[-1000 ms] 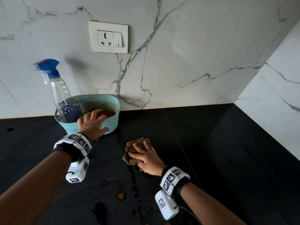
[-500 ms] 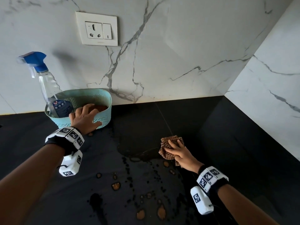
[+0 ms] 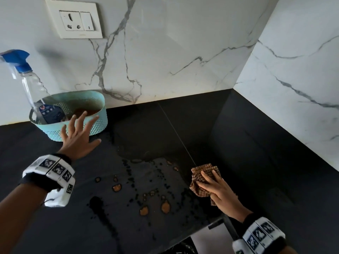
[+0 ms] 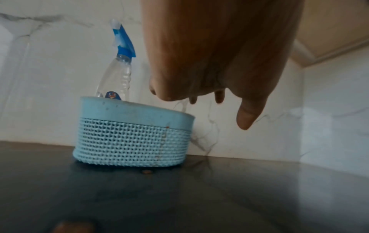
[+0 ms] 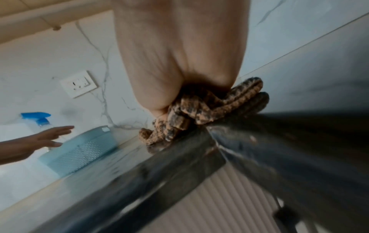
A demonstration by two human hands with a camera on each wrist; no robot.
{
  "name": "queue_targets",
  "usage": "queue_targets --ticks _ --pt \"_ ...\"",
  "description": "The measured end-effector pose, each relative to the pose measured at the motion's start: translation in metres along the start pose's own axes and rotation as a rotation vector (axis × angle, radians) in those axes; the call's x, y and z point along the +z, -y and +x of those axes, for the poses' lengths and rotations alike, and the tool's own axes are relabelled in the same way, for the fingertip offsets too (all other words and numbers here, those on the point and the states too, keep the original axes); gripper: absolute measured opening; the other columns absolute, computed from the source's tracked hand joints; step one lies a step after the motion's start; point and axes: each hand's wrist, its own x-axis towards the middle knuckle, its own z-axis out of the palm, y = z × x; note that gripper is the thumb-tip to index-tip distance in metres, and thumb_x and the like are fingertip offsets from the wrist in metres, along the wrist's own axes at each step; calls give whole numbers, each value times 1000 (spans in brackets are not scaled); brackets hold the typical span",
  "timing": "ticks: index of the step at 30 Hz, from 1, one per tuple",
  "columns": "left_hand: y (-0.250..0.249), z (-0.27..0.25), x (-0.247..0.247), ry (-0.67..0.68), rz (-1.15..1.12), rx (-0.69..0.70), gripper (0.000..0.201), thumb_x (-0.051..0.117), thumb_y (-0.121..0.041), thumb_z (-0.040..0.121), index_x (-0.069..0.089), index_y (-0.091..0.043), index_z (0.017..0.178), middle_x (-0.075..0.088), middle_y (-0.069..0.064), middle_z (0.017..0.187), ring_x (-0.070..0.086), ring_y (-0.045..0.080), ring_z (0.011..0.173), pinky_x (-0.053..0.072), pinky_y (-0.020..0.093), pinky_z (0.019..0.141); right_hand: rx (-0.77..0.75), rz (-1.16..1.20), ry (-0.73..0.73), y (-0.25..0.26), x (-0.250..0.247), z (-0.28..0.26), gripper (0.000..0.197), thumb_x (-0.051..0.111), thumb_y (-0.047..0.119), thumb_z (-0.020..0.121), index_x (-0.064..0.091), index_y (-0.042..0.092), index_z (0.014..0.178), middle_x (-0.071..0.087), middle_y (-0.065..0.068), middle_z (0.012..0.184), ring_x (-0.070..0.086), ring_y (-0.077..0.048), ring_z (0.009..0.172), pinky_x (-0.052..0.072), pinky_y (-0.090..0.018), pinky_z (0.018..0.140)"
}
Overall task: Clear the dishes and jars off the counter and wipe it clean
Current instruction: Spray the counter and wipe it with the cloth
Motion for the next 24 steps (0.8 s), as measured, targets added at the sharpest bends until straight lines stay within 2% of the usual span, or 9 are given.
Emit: queue_targets --ticks 4,7,8,11,14,16,18,21,24 --pt "-31 -65 5 80 -111 39 82 31 -69 61 34 -44 138 15 -6 156 -4 21 144 -4 44 113 49 -61 42 16 17 -53 58 15 39 81 2 82 119 -18 44 143 -17 -12 144 7 -36 118" --pt "-40 -123 13 127 -207 36 72 30 -72 61 43 -51 128 24 -15 151 0 17 143 -2 44 113 -2 -110 45 28 29 -74 70 34 31 80 9 62 137 -1 25 156 -2 -19 145 28 -37 111" --pt "-41 -142 17 153 -233 37 64 31 -72 61 43 -60 123 25 -23 148 2 17 143 0 46 113 14 -118 23 31 31 -73 70 34 30 80 8 62 138 -2 25 156 -7 -15 145 23 -35 112" --pt "-38 -188 28 202 -287 -1 48 32 -72 62 22 -83 108 17 -50 134 7 15 142 7 50 114 37 -49 29 43 24 -56 58 11 39 81 -4 81 117 -19 35 147 -33 -3 136 -2 -36 117" --pt "-39 -220 30 144 -294 -46 47 32 -71 62 22 -84 106 13 -57 130 10 11 141 9 49 112 62 -67 73 53 15 -14 56 -2 45 73 -13 82 112 -19 22 149 -24 -20 142 -4 -43 116" --pt "-42 -233 26 101 -299 -42 46 33 -70 64 24 -82 108 10 -57 131 11 10 140 10 49 111 131 -81 108 59 10 29 55 7 44 82 5 70 131 -16 14 155 -16 -29 144 -1 -47 115" --pt "-44 -241 22 77 -304 -50 45 34 -69 66 26 -81 109 10 -56 132 11 10 140 10 50 111 215 -81 178 71 4 73 54 27 31 96 12 49 144 -13 9 158 -17 -33 143 -3 -52 114" --pt "-49 -248 20 57 -286 -40 45 33 -69 67 26 -81 110 9 -54 134 10 12 141 9 51 111 224 -56 298 101 2 117 56 33 30 98 10 43 147 -19 7 157 -24 -36 141 -9 -57 112" --pt "-55 -245 20 48 -293 -38 45 33 -69 67 26 -81 110 8 -55 134 7 7 139 8 49 112 76 -92 398 137 11 121 57 33 29 98 9 40 148 -21 5 157 -25 -37 140 -10 -58 111"
